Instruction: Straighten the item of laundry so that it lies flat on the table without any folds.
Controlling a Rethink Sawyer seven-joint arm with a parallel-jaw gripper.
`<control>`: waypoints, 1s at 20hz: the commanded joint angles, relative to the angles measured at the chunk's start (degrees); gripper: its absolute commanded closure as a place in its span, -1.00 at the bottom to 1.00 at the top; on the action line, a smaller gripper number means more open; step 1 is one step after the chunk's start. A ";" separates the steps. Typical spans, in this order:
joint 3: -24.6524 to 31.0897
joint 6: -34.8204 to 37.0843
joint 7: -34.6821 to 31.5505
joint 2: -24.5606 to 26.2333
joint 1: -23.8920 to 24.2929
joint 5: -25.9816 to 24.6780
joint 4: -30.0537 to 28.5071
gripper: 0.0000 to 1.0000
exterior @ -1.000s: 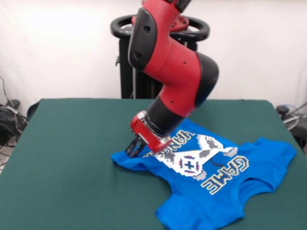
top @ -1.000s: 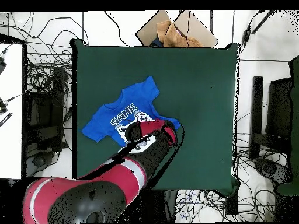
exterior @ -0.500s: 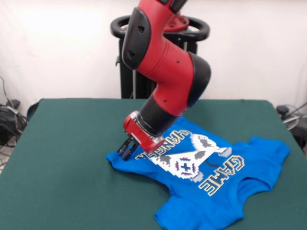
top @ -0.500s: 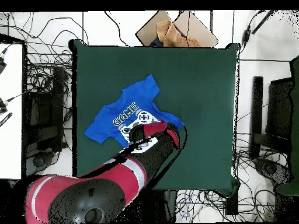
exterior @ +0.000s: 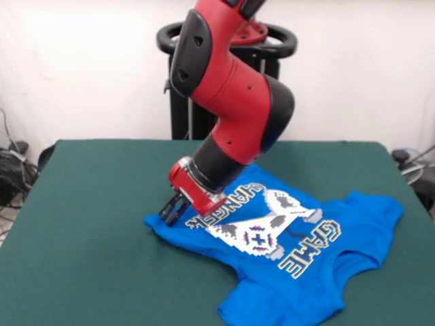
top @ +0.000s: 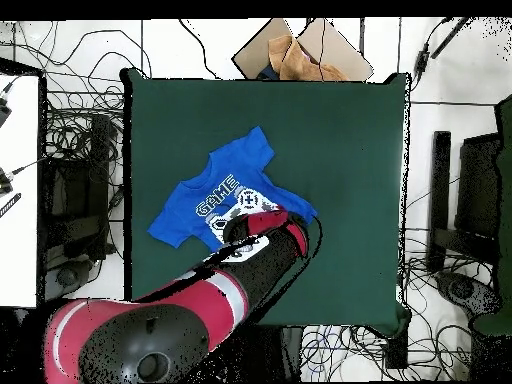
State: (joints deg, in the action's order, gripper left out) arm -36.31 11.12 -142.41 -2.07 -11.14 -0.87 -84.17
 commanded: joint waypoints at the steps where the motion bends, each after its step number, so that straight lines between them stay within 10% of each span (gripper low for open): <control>1: -4.81 -3.87 -14.35 12.83 -3.56 5.53 2.00 1.00; 11: -14.74 -4.92 -15.52 24.87 -9.43 13.18 1.69 1.00; 20: -13.52 -12.66 -10.97 28.73 -5.21 15.26 1.38 1.00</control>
State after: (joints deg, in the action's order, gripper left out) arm -54.17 3.97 -142.41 19.43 -19.67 9.26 -84.16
